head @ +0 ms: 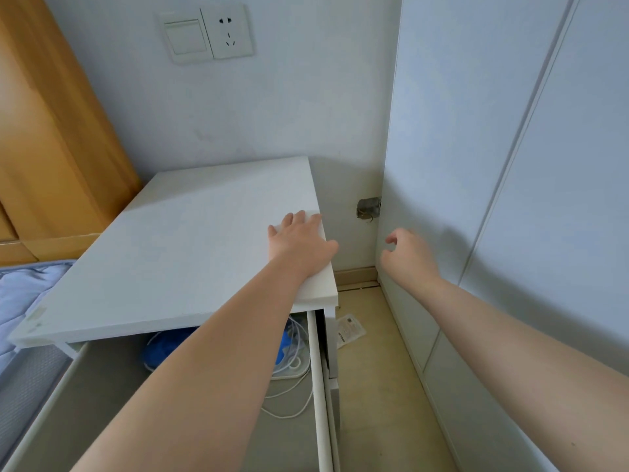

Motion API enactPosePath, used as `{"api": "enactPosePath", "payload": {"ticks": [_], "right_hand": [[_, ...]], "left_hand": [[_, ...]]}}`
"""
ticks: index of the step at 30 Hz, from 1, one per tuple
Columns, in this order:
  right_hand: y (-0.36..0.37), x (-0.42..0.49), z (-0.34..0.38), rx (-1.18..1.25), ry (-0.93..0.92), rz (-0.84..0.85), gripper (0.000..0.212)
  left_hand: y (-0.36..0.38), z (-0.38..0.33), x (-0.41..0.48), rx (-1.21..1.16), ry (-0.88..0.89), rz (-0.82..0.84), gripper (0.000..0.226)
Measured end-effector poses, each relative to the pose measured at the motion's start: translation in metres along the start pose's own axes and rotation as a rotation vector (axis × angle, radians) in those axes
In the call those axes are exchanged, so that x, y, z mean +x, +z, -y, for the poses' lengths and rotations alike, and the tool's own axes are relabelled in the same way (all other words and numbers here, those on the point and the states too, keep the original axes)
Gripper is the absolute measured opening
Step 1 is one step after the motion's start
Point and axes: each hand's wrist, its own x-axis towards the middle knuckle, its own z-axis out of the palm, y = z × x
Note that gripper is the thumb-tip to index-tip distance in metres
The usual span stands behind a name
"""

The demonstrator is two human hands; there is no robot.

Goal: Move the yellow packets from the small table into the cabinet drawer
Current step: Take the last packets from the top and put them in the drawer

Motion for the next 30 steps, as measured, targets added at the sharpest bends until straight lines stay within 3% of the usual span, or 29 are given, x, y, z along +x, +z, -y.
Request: {"api": "enactPosePath", "payload": {"ticks": [12, 21, 30], "right_hand": [[0.005, 0.075, -0.003, -0.052, -0.009, 0.026, 0.031], [0.086, 0.158, -0.006, -0.174, -0.012, 0.159, 0.032], [0.157, 0.189, -0.035, -0.265, -0.03, 0.362, 0.035]], "left_hand": [[0.002, 0.004, 0.06, 0.017, -0.071, 0.011, 0.055], [0.005, 0.003, 0.122, -0.027, -0.142, -0.032, 0.036], [0.009, 0.004, 0.13, -0.059, 0.154, -0.015, 0.046]]}}
